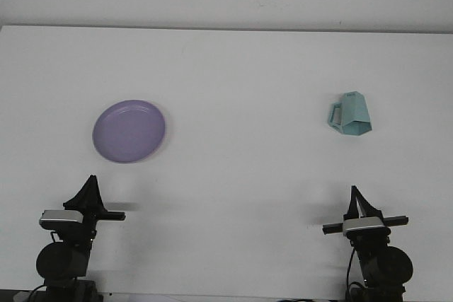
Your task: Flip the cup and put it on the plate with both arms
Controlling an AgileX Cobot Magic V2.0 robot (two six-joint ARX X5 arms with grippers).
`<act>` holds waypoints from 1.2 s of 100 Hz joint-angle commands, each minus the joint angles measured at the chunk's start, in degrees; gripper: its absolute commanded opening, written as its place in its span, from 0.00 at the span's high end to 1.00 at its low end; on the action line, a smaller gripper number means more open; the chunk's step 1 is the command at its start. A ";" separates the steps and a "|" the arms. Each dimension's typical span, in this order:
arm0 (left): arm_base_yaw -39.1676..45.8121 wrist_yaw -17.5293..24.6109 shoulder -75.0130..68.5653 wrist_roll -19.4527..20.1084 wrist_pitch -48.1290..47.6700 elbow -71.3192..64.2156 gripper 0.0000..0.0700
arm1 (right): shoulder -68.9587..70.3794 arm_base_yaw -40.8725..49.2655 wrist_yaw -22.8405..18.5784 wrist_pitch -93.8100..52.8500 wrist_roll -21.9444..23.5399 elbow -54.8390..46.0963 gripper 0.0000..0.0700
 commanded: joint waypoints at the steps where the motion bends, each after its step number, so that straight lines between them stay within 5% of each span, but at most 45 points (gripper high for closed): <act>1: -0.09 0.00 -0.04 -0.42 0.55 -1.09 0.98 | -0.02 0.02 0.20 0.48 -0.09 -0.15 1.00; 34: -0.09 0.00 -0.04 -0.52 0.81 -1.09 0.98 | -0.02 0.04 0.00 0.48 0.81 -0.15 1.00; 82: -0.09 0.00 -0.04 -4.76 1.11 -1.09 0.98 | -0.02 0.02 0.22 5.03 30.42 0.26 1.00; 102: -0.09 0.00 -0.04 -6.40 1.05 -1.09 0.98 | 4.28 -0.04 6.19 2.38 28.83 10.01 1.00; 120: -0.09 0.00 -0.04 -6.32 1.05 -1.09 0.98 | 17.44 -0.15 9.49 1.70 17.35 22.84 1.00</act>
